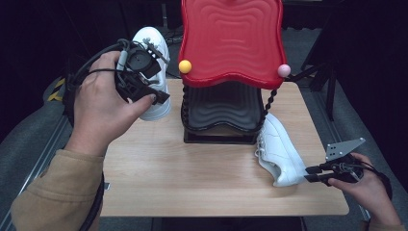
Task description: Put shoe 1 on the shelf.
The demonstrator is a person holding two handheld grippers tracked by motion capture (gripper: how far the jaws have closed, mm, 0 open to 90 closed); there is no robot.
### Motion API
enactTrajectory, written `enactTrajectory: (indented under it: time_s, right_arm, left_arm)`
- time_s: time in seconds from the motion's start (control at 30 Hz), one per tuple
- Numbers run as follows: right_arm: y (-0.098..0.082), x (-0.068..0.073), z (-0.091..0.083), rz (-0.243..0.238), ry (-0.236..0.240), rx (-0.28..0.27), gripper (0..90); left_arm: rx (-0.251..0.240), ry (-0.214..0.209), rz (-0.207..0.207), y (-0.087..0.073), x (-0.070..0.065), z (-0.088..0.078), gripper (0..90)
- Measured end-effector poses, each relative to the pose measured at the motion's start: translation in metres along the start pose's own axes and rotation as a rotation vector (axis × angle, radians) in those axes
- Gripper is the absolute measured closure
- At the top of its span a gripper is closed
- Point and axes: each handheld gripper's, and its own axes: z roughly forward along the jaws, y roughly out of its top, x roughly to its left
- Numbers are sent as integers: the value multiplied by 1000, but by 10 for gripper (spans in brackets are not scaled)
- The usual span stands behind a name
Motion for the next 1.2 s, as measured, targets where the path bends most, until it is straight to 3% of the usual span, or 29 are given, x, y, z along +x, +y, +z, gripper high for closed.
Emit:
enactTrajectory:
  time_s: [0.23,0.4,0.57,0.63,0.93,1.2]
  right_arm:
    - [0,2,0,-8,6,3,699]
    - [-1,2,-1,-5,5,-4,703]
    - [-3,2,-2,2,3,2,705]
    - [-5,3,-2,6,3,0,705]
    - [-16,2,-9,36,-8,-9,705]
    - [-17,1,-12,33,-6,-23,705]
  left_arm:
    - [-33,20,16,11,-3,-12,746]
    - [-40,58,57,24,-4,-19,746]
    - [-60,67,81,35,-4,-23,746]
    - [-68,64,109,46,-5,-23,746]
    - [-86,43,170,81,-12,-13,746]
    - [-84,36,211,108,-18,0,746]
